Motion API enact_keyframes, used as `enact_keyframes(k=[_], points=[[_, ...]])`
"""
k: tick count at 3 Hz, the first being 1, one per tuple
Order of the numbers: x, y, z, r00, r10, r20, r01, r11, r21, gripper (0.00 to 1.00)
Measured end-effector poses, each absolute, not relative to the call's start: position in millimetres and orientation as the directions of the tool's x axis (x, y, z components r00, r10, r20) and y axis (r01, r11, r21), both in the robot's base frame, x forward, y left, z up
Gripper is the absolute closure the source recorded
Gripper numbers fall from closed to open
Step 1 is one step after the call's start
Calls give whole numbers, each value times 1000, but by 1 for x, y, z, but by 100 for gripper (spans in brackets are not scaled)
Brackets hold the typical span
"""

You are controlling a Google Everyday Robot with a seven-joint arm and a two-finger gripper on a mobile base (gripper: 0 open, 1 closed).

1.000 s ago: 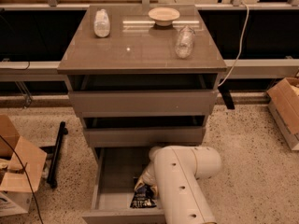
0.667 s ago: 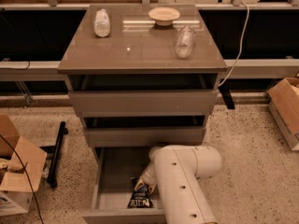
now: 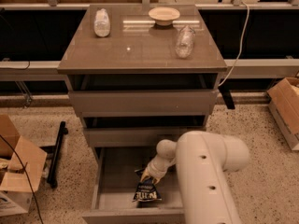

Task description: Pick blue chip bag from bottom drawer and place on counter

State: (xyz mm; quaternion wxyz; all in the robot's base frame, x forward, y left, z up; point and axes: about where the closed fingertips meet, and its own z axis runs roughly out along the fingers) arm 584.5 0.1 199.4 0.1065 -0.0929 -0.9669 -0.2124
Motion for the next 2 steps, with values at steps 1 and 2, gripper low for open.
enact_keyframes(k=[1, 2], points=[[575, -35, 279, -975, 147, 165, 208, 862, 462, 100], [527, -72, 357, -977, 138, 165, 201, 856, 477, 100]])
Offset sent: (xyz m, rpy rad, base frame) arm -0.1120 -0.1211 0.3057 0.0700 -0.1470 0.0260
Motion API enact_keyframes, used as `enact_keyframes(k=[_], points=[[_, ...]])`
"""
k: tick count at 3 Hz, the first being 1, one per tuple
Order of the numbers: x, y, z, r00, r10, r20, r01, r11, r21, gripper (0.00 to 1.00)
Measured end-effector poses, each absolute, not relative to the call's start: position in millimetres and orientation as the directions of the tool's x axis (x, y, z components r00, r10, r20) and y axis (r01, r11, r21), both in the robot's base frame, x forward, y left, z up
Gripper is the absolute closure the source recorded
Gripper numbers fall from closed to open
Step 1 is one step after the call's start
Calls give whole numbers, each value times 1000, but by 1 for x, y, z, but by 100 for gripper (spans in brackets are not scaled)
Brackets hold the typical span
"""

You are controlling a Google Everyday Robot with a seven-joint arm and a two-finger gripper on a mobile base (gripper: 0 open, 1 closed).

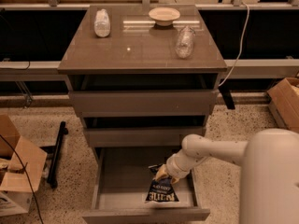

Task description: Pick blue chip bag from bottom drawer and place on counter

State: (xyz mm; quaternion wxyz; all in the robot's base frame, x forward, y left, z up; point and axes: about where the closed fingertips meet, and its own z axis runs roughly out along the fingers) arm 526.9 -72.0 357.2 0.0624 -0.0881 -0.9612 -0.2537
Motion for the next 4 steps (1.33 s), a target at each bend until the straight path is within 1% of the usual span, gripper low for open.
enact_keyframes(k=[1, 2, 3, 4], points=[[496, -110, 437, -981, 109, 161, 172, 874, 455, 100], [518, -148, 539, -994, 71, 79, 97, 915, 392, 100], [573, -171, 640, -999, 35, -20, 27, 954, 298, 100], [591, -176, 672, -999, 34, -35, 23, 957, 291, 100]])
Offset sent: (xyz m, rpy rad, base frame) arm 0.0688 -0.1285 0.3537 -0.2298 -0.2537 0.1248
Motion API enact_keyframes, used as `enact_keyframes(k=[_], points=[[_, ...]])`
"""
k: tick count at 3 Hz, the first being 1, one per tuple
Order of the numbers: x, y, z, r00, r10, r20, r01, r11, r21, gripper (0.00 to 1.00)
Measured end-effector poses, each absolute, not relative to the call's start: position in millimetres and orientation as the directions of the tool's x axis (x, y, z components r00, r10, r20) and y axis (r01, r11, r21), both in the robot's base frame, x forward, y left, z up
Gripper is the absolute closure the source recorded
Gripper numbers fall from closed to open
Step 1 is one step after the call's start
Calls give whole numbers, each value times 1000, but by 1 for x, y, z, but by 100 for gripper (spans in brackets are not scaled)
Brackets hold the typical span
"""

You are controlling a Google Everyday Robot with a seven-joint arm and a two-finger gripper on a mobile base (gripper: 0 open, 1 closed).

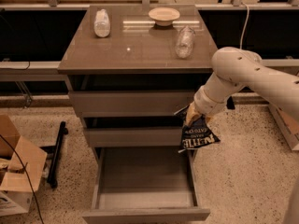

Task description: Pick blue chip bag from bottom drawer and place on counter

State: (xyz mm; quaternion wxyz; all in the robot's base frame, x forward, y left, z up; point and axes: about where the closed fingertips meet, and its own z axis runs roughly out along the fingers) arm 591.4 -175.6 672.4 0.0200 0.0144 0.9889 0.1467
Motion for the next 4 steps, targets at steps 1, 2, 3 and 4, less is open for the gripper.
enact_keyframes(k=[1, 2, 3, 4], points=[[592, -173, 672, -999, 24, -28, 15, 960, 281, 100], [600, -162, 703, -996, 1, -85, -18, 976, 215, 100], [609, -139, 775, -971, -65, -232, -113, 974, 197, 100], [620, -118, 827, -935, -122, -333, -194, 961, 194, 100]])
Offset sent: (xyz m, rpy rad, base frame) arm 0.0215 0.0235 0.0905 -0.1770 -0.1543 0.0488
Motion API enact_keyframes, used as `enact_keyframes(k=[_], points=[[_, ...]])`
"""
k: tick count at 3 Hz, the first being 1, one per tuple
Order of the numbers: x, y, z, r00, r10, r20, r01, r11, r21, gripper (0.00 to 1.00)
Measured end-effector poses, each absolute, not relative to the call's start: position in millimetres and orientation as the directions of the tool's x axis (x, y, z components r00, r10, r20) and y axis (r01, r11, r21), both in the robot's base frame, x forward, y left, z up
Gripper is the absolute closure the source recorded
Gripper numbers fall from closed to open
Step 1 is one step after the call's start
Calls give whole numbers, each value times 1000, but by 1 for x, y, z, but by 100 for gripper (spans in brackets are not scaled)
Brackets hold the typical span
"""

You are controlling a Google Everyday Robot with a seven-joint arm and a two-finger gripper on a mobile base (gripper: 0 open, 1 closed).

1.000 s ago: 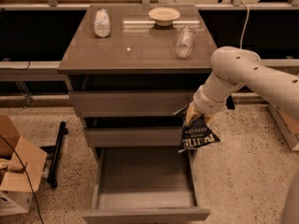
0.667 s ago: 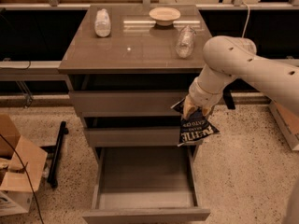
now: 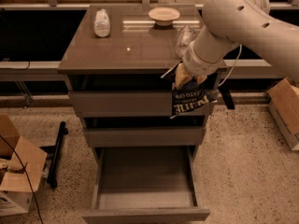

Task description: Pick blue chip bag from bottom drawer and place on counter

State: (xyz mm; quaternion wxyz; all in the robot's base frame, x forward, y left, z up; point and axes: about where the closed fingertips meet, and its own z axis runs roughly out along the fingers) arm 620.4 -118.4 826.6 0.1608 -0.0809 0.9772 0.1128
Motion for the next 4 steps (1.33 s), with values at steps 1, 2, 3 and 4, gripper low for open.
enact_keyframes(k=[1, 2, 3, 4], points=[[647, -86, 862, -900, -183, -396, -288, 931, 226, 100], [692, -39, 898, -843, -243, -479, -402, 877, 262, 100], [732, 3, 918, -787, -289, -546, -496, 822, 279, 100], [774, 27, 955, -693, -265, -670, -569, 773, 283, 100]])
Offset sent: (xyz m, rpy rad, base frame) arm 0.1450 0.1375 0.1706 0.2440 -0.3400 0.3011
